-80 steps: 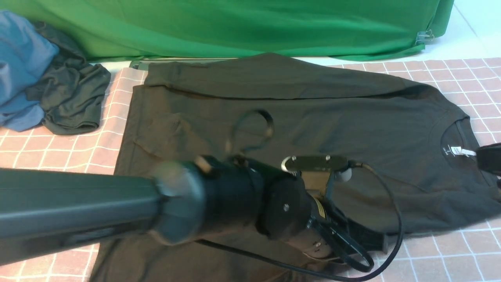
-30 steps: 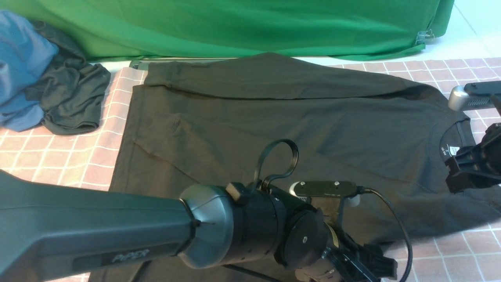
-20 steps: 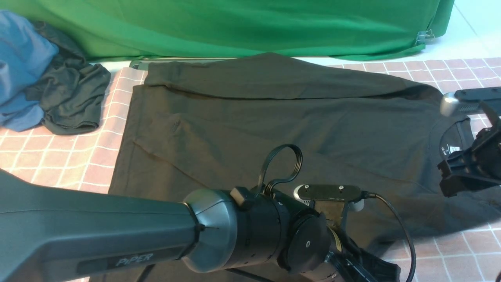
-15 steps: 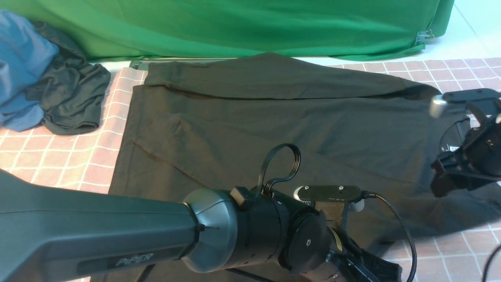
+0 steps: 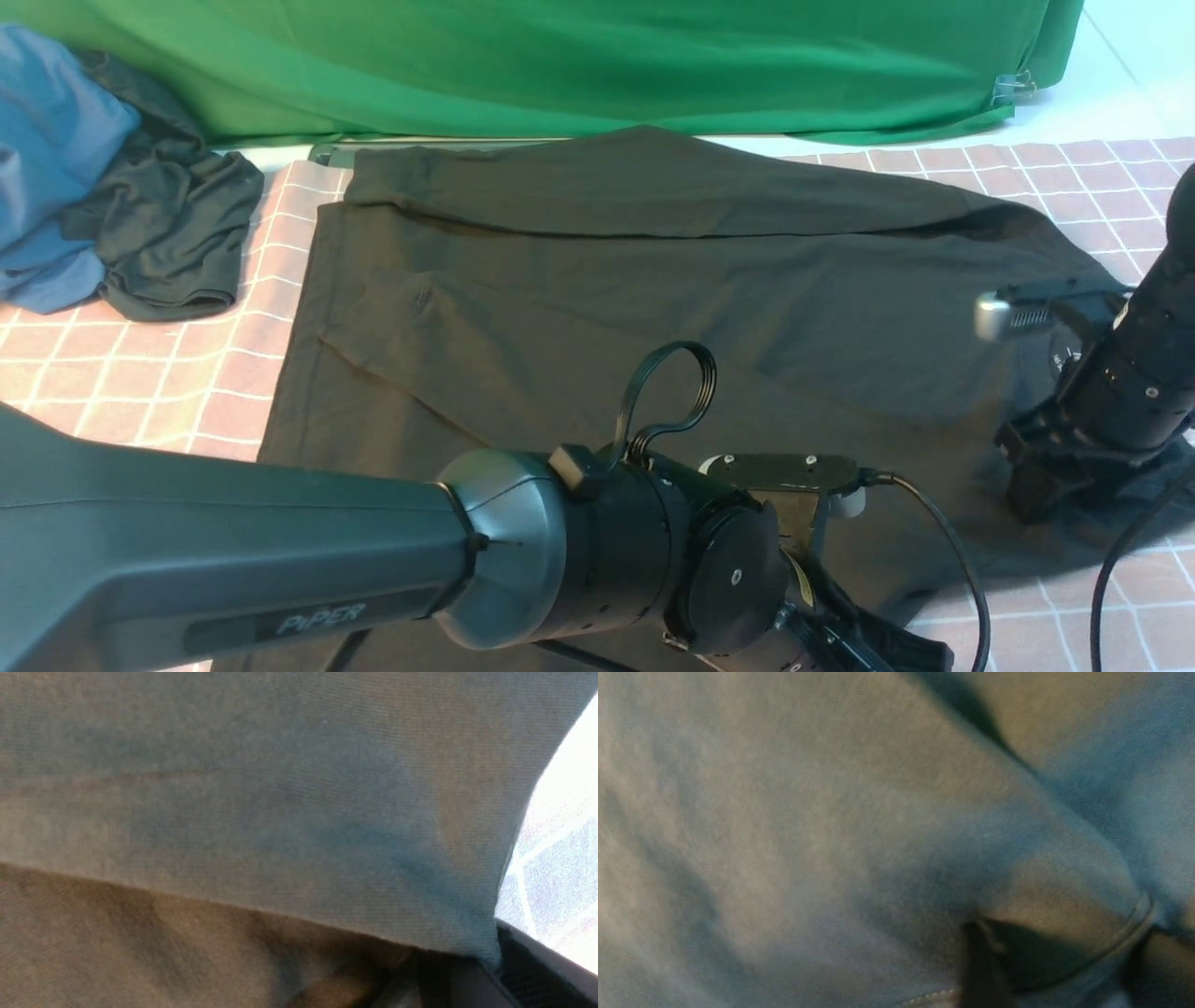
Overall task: Fold a long-sleeved shirt over a pink coffee tablecloth.
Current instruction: 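Fold the left side of the dark shirt inward over its body with the left gripper, then grasp the near edge of the shirt at its hem and shoulder corners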
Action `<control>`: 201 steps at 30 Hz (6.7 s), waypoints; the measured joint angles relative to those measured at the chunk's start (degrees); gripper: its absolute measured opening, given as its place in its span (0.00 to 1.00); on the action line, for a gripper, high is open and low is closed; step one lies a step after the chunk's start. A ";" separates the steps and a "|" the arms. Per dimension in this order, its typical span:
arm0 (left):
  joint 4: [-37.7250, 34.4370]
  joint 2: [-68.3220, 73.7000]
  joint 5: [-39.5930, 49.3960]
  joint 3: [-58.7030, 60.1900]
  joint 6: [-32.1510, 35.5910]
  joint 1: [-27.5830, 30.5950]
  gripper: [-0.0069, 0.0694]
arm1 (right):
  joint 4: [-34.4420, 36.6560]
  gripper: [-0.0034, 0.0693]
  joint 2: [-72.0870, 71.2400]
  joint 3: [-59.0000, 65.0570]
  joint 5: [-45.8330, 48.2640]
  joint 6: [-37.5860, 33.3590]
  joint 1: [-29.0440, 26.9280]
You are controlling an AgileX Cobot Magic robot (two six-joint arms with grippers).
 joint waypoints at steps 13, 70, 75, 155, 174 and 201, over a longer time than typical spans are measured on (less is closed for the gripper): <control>-1.03 -1.73 5.26 -0.12 0.02 0.00 0.13 | 0.19 0.16 -3.48 -0.54 6.94 -1.56 -4.09; 16.05 17.98 9.39 -42.58 -2.61 58.54 0.43 | 15.29 0.10 -40.73 5.90 8.49 -7.95 -5.16; 16.23 28.09 7.96 -52.01 -1.44 58.49 0.69 | 15.29 0.10 -40.77 5.90 8.38 -7.95 -5.16; 21.84 -9.35 38.18 -9.34 -1.70 49.91 0.30 | 15.38 0.13 -40.85 5.90 -1.22 -9.82 -5.16; 11.40 -5.17 36.75 -28.05 2.47 41.66 0.11 | 8.64 0.14 -31.76 -2.03 -1.12 -1.28 -5.16; 28.57 -36.05 40.16 26.26 -15.23 39.57 0.15 | 9.86 0.14 -31.48 -2.08 10.67 -2.79 -5.16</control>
